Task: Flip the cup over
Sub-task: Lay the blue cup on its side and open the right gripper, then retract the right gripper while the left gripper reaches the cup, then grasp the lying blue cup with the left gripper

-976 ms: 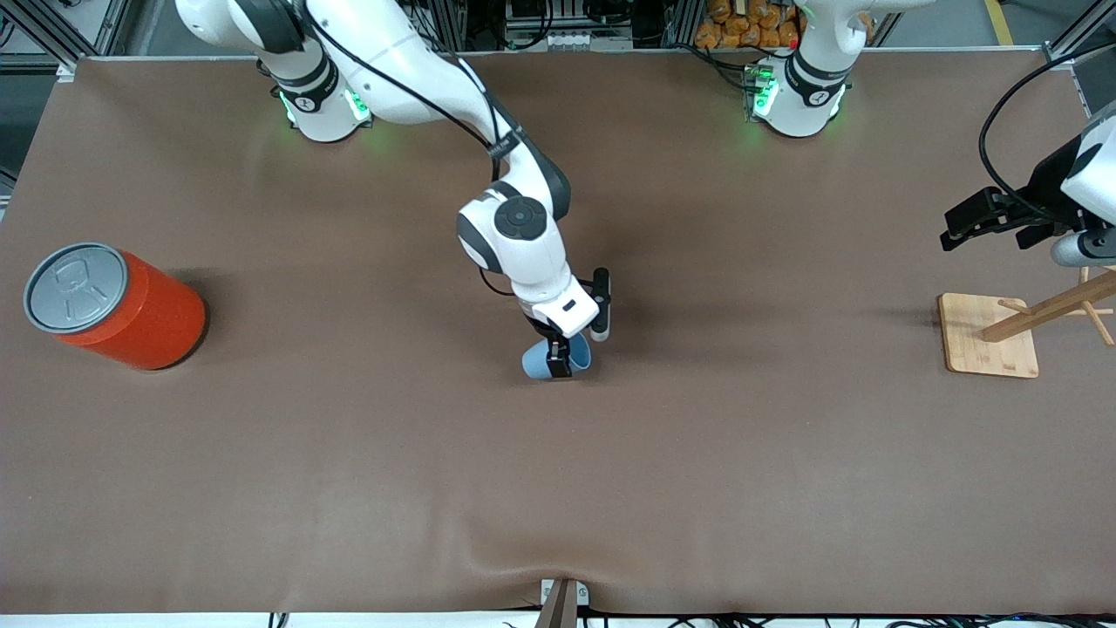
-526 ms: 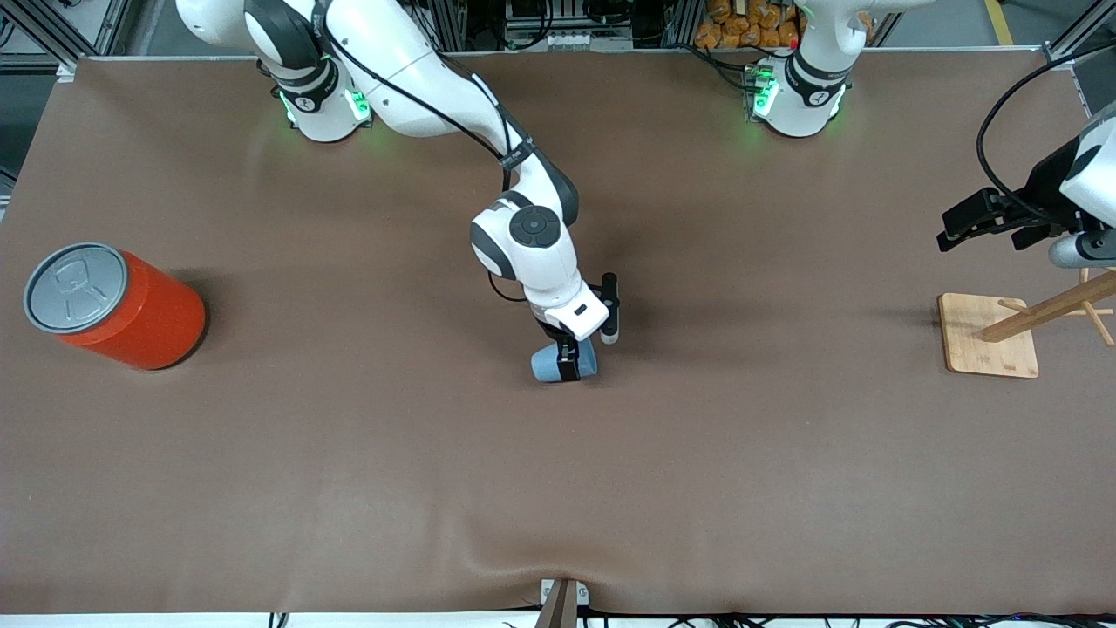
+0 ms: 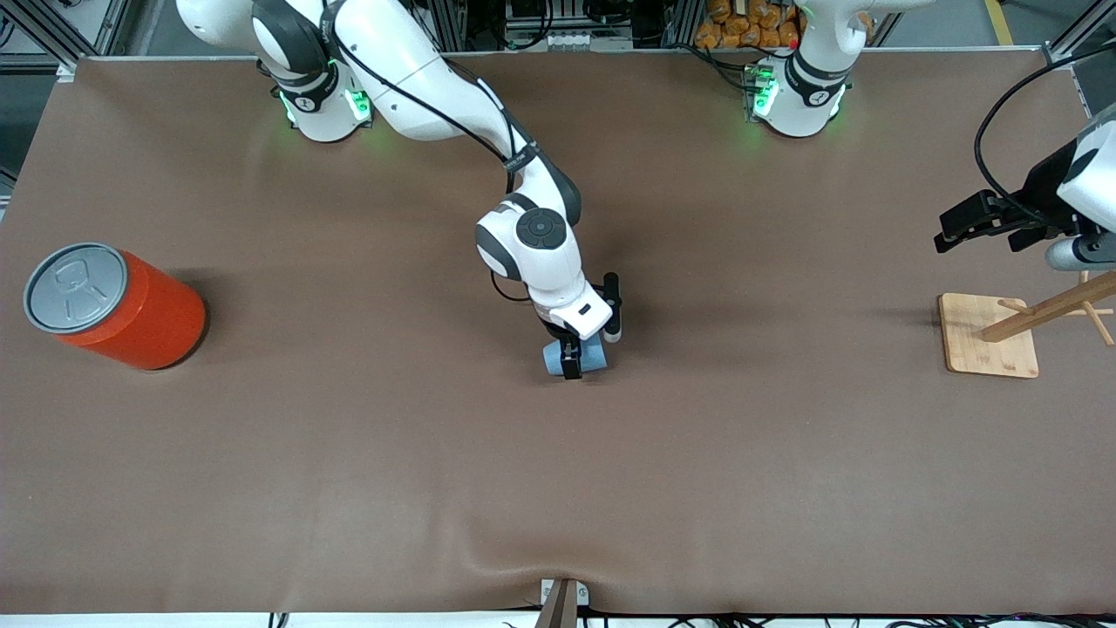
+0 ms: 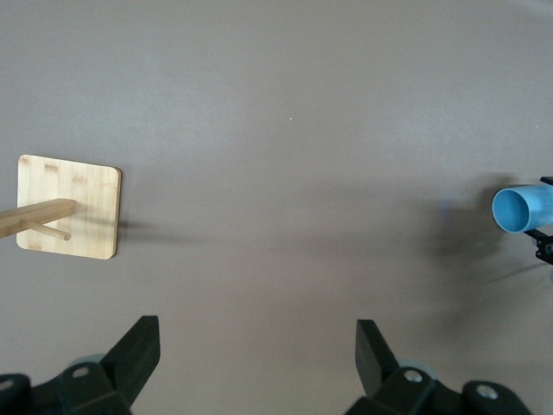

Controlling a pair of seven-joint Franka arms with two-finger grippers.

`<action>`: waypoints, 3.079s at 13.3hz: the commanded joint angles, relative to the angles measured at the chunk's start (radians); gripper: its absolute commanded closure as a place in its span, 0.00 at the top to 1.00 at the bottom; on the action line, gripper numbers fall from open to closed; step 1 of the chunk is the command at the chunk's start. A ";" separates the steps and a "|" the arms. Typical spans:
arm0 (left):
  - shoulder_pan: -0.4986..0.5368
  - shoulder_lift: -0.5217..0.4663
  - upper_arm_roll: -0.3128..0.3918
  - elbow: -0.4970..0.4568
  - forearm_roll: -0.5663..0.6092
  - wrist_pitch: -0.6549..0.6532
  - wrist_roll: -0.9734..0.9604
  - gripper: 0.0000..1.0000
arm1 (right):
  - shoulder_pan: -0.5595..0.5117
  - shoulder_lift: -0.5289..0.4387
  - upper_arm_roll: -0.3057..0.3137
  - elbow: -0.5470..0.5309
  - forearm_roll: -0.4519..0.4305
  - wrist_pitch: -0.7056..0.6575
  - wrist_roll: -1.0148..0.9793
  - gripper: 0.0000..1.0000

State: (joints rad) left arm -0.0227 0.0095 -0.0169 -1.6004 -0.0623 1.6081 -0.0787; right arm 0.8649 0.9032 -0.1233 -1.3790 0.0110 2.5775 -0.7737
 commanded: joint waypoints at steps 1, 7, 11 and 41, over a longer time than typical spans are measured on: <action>0.006 0.007 -0.002 0.013 -0.017 -0.013 0.017 1.00 | -0.003 -0.029 -0.007 0.012 0.000 -0.003 0.001 1.00; 0.012 0.007 -0.002 0.016 -0.082 -0.013 0.017 1.00 | -0.007 -0.182 -0.007 0.006 0.004 -0.202 0.129 1.00; 0.012 0.102 0.002 0.014 -0.347 -0.007 0.039 1.00 | -0.110 -0.314 -0.010 0.006 0.003 -0.410 0.341 1.00; -0.316 0.846 -0.005 0.086 -1.494 0.412 0.783 1.00 | -0.859 -0.889 0.019 -0.189 0.026 -1.096 0.806 1.00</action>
State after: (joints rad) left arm -0.2937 0.8336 -0.0266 -1.5488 -1.4945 2.0101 0.6911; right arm 0.0582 0.0357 -0.1407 -1.5443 0.0323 1.4797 0.0167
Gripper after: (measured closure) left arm 0.000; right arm 0.000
